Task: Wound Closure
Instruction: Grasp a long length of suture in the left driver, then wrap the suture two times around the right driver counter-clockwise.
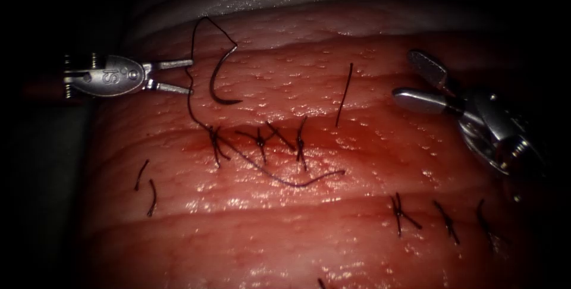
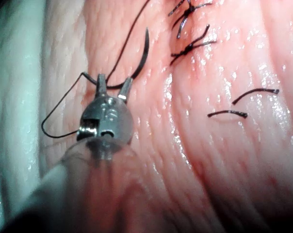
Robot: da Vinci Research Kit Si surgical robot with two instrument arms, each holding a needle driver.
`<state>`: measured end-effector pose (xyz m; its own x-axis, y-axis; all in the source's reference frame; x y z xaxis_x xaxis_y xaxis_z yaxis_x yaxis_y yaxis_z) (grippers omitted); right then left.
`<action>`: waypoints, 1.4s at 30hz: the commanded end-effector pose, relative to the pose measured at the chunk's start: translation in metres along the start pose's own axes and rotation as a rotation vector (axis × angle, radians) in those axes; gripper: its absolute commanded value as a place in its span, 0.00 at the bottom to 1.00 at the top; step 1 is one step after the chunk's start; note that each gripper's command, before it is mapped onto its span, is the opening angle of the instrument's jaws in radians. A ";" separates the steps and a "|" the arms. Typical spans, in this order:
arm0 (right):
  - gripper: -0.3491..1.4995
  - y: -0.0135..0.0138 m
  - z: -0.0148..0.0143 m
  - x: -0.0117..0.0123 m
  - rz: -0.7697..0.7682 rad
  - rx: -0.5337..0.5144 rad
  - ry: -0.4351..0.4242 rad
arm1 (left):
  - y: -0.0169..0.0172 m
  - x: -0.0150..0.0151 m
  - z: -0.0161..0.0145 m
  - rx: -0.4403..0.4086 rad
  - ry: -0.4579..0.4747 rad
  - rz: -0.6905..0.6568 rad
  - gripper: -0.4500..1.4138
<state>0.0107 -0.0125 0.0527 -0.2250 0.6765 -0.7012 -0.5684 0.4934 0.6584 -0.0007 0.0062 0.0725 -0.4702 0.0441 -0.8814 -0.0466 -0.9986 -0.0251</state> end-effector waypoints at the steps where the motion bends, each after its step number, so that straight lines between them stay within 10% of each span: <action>1: 0.95 -0.0003 0.0005 -0.0008 -0.009 0.001 0.002 | -0.0004 -0.0001 0.0006 -0.001 0.003 -0.002 0.00; 17: 0.87 -0.0027 0.0018 -0.0021 -0.188 0.085 -0.154 | 0.0008 0.0077 -0.0043 0.066 0.105 0.046 0.00; 19: 0.72 -0.0039 0.0028 -0.0021 -0.249 0.125 -0.209 | 0.0012 0.0092 -0.0044 0.077 0.111 0.040 0.00; 20: 0.19 -0.0051 0.0038 -0.0021 -0.270 0.194 -0.254 | 0.0016 0.0110 -0.0043 0.095 0.116 0.032 0.00; 21: 0.00 -0.0060 0.0045 -0.0021 -0.265 0.216 -0.289 | 0.0017 0.0118 -0.0041 0.101 0.115 0.029 0.00; 29: 0.00 -0.0112 0.0103 -0.0008 -0.300 0.325 -0.327 | 0.0018 0.0163 -0.0013 0.134 0.090 0.028 0.00; 42: 0.00 -0.0173 0.0159 0.0000 -0.370 0.418 -0.164 | 0.0013 0.0129 0.0023 0.176 0.050 0.000 0.00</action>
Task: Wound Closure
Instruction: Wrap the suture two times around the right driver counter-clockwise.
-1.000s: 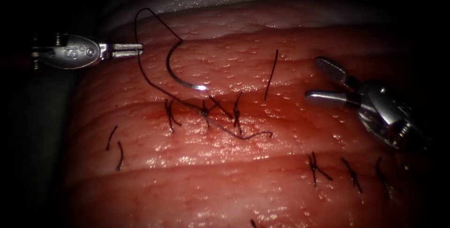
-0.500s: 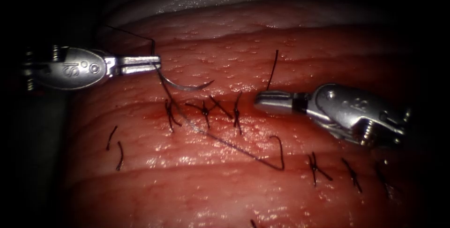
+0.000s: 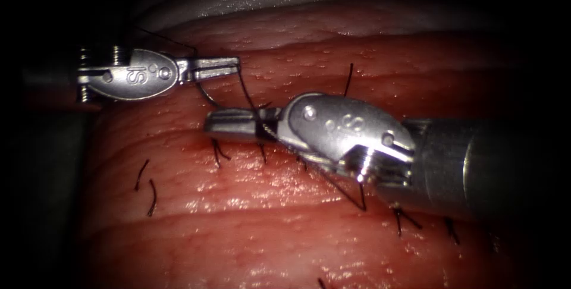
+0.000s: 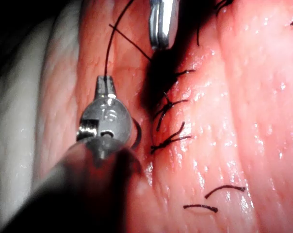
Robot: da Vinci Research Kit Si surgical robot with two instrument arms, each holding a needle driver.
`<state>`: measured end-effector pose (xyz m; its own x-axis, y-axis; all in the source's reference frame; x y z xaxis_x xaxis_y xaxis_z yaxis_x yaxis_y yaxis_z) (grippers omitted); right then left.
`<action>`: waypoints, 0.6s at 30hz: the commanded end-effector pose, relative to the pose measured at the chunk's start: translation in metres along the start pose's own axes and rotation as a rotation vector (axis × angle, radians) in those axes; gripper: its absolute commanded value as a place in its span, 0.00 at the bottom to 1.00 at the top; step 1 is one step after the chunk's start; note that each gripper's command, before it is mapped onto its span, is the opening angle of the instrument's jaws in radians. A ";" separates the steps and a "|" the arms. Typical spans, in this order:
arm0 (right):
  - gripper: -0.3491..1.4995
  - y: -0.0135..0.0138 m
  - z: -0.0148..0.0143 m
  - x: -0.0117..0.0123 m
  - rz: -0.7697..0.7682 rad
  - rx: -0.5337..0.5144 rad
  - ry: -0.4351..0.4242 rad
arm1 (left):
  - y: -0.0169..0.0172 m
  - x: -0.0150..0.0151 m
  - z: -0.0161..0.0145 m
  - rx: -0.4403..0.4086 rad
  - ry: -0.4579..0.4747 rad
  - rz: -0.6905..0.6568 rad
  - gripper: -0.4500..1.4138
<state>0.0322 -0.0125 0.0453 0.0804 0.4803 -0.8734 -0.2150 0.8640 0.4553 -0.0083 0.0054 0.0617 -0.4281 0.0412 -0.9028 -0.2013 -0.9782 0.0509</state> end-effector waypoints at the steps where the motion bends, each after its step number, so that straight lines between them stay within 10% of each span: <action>1: 0.00 0.0004 0.0013 0.0000 -0.012 -0.016 0.035 | 0.0004 -0.0004 0.0010 0.000 -0.001 0.001 0.00; 11: 0.00 0.0036 -0.0001 0.0004 -0.124 -0.220 0.155 | 0.0035 -0.0001 0.0013 -0.011 -0.002 0.011 0.00; 12: 0.15 0.0040 -0.0003 0.0002 -0.140 -0.231 0.163 | 0.0041 0.0003 0.0014 -0.010 0.001 0.014 0.00; 13: 0.65 0.0044 -0.0003 0.0000 -0.139 -0.238 0.159 | 0.0048 0.0007 0.0016 -0.012 0.000 0.019 0.00; 18: 0.86 0.0059 -0.0006 -0.0008 -0.183 -0.367 0.100 | 0.0074 0.0023 0.0014 -0.013 -0.007 0.036 0.00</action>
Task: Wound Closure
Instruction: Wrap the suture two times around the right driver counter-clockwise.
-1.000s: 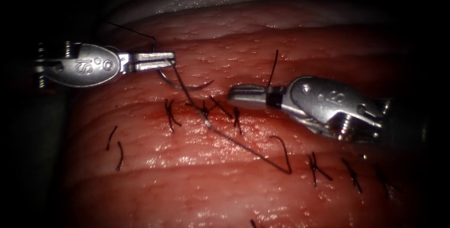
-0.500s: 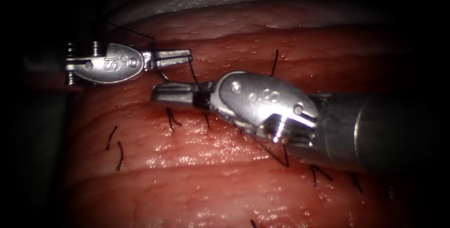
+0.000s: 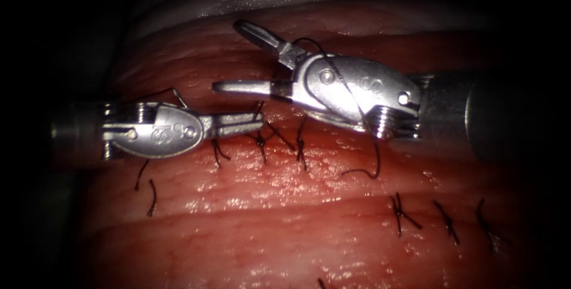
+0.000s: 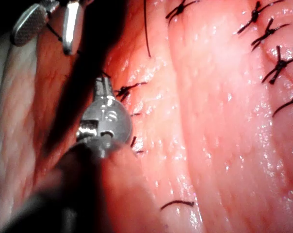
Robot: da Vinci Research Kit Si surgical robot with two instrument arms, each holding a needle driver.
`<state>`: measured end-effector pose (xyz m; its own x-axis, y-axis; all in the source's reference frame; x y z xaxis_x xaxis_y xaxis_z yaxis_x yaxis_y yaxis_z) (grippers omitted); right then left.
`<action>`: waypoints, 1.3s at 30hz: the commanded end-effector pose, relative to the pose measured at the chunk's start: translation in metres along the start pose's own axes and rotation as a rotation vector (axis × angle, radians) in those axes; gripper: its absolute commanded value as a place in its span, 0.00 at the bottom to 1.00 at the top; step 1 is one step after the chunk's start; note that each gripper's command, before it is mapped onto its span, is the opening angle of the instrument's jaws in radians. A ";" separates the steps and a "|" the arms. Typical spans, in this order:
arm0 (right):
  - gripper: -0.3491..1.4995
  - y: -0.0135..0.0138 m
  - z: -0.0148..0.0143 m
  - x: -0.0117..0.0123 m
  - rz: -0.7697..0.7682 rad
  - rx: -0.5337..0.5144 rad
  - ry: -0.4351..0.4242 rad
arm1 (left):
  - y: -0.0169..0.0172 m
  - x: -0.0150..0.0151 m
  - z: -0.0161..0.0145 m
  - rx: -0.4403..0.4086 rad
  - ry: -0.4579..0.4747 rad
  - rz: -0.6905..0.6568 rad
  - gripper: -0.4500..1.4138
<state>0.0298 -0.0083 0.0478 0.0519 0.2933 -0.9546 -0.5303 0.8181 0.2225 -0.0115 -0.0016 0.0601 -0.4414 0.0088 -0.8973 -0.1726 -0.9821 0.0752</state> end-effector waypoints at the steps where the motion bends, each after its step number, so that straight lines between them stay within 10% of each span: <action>1: 0.86 0.0003 0.0007 -0.0006 -0.005 -0.012 -0.005 | 0.0000 -0.0002 0.0007 0.002 0.000 0.001 0.00; 17: 0.85 0.0016 -0.0046 -0.0075 -0.148 0.154 -0.409 | -0.0029 0.0056 -0.0001 0.037 -0.029 0.066 0.00; 39: 0.78 0.0005 -0.0074 -0.0076 -0.098 0.395 -0.249 | -0.0085 0.0014 0.0085 -0.127 -0.089 0.130 0.00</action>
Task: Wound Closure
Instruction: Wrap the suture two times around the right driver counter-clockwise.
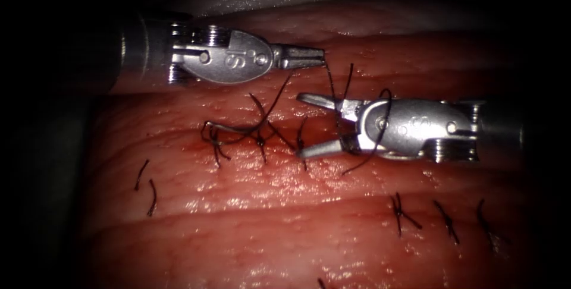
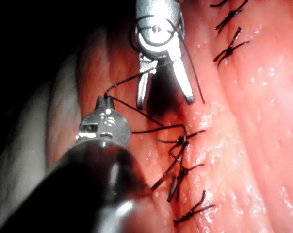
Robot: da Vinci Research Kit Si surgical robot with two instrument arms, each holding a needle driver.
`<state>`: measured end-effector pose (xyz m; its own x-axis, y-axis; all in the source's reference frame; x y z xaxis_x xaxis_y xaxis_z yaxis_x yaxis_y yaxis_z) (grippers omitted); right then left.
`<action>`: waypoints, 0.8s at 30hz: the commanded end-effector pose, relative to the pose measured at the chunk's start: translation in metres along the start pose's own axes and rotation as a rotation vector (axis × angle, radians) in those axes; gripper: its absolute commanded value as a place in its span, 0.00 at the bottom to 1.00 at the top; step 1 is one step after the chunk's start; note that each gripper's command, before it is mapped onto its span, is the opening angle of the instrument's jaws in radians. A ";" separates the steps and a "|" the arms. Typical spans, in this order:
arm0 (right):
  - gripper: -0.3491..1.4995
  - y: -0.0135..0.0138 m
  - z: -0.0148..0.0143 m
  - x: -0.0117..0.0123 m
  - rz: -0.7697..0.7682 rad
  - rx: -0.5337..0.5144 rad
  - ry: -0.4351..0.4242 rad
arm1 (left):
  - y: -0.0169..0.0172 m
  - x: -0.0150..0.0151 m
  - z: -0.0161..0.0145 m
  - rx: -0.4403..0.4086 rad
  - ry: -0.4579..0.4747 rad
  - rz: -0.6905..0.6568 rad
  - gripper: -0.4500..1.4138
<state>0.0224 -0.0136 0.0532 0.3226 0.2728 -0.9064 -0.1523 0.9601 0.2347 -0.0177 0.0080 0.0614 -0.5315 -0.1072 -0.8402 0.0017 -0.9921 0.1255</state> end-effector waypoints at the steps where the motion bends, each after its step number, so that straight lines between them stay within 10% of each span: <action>1: 0.78 -0.0002 0.0004 -0.0003 0.018 0.004 0.046 | -0.0002 -0.0008 0.0010 -0.008 -0.002 0.006 0.00; 4: 0.61 -0.0005 -0.0005 0.0000 0.074 -0.042 0.230 | 0.0012 -0.0038 0.0023 -0.047 -0.018 -0.001 0.00; 11: 0.68 -0.0005 -0.0008 0.0002 0.207 -0.185 0.501 | 0.0056 -0.0049 0.0034 -0.057 -0.024 -0.023 0.00; 24: 0.41 0.0007 -0.0030 -0.0024 0.469 -0.583 0.320 | 0.0128 -0.0012 -0.0001 -0.059 -0.014 -0.012 0.00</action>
<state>0.0181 -0.0135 0.0539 -0.1667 0.5096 -0.8441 -0.6931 0.5484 0.4679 -0.0164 -0.0046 0.0634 -0.5447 -0.0928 -0.8335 0.0450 -0.9957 0.0814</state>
